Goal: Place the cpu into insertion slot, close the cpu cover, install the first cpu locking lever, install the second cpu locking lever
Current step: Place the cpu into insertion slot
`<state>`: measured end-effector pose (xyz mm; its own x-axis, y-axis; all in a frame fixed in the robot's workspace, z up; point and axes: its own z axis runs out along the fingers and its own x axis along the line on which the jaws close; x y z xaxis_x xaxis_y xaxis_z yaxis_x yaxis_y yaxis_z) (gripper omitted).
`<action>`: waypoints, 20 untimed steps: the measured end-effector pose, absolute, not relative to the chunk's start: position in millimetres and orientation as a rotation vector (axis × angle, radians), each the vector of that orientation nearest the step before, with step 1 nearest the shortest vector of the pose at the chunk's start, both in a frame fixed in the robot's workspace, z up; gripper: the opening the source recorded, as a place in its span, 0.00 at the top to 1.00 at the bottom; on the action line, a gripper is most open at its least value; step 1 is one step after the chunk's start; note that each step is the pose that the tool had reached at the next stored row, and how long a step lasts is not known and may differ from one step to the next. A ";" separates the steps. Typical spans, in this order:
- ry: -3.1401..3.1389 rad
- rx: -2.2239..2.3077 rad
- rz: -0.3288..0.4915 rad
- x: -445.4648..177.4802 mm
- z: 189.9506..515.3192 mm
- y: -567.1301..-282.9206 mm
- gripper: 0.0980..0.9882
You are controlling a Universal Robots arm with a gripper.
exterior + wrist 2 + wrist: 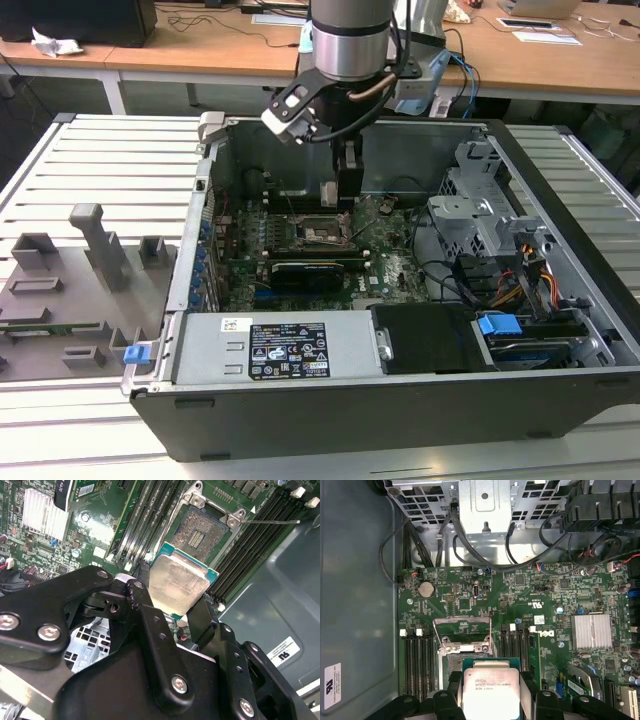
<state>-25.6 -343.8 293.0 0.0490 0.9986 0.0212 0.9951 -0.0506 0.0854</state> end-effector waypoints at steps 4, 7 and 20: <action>2.131 2.240 0.115 -25.6 290.5 -343.8 0.50; 2.131 2.240 0.115 -25.6 287.8 -343.8 0.50; 2.132 2.241 0.115 -25.7 270.3 -343.8 0.50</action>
